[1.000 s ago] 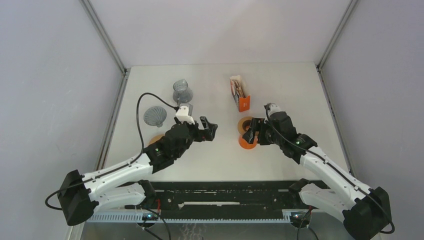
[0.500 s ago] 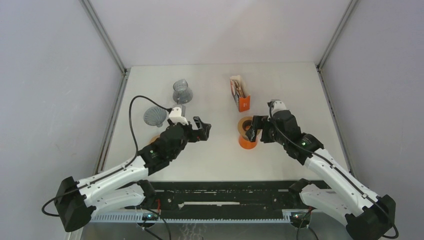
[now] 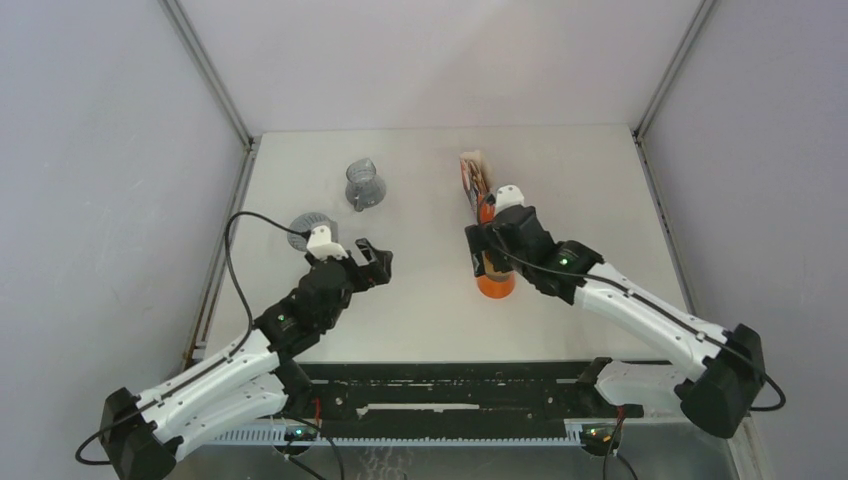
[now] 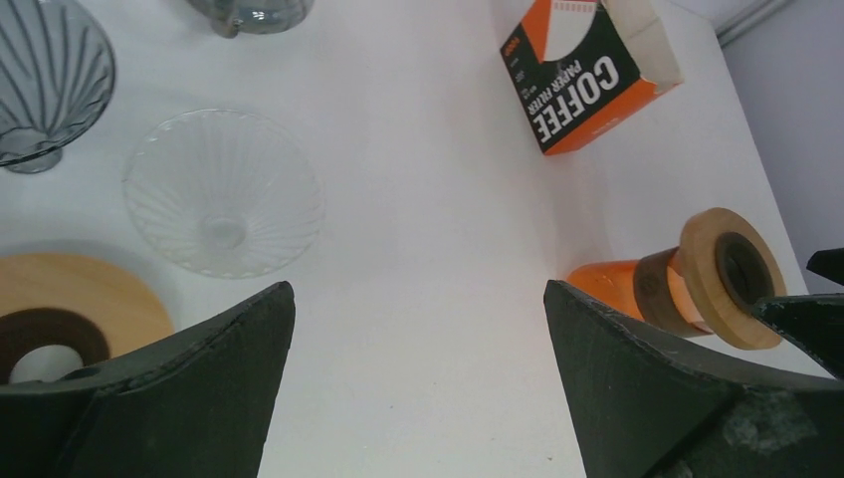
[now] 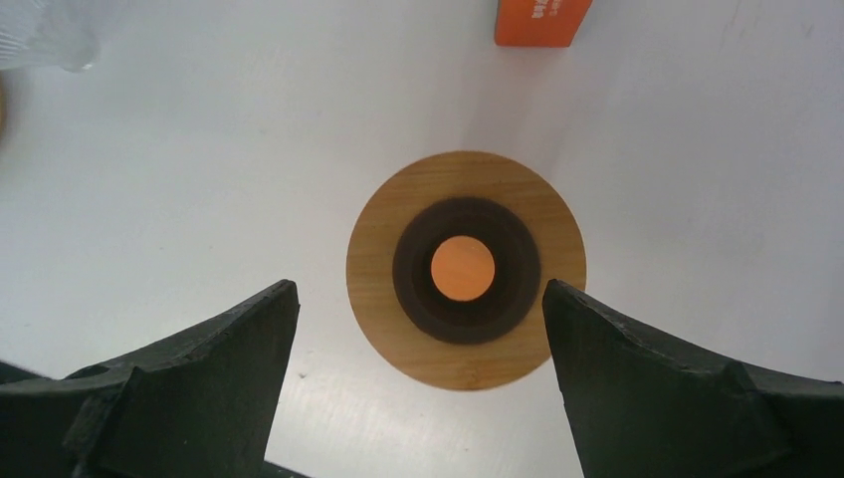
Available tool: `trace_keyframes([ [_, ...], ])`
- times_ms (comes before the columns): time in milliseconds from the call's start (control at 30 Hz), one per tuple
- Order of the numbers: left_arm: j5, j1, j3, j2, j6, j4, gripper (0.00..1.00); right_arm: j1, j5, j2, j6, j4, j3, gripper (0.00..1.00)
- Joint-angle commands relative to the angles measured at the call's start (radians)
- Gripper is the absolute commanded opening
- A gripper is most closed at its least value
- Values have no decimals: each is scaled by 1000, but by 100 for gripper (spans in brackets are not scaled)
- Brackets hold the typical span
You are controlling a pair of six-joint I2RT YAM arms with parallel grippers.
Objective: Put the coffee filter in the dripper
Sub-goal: Adjust the coffee server at the center of the board.
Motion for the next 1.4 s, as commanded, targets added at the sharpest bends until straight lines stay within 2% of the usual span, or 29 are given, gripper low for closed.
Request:
trace_keyframes([
  [0, -44, 34, -40, -52, -47, -31, 100, 47, 157, 89, -75, -7, 93, 100],
  [333, -50, 80, -75, -74, -57, -44, 100, 68, 304, 257, -105, -49, 163, 100],
  [867, -28, 127, -81, -51, -66, -37, 100, 68, 317, 237, -90, -67, 163, 100],
  [1100, -17, 141, -79, -39, -74, -31, 99, 69, 255, 209, -91, -53, 163, 100],
  [1367, 30, 208, -80, -4, -110, -25, 96, 69, 111, 87, -81, -25, 159, 100],
])
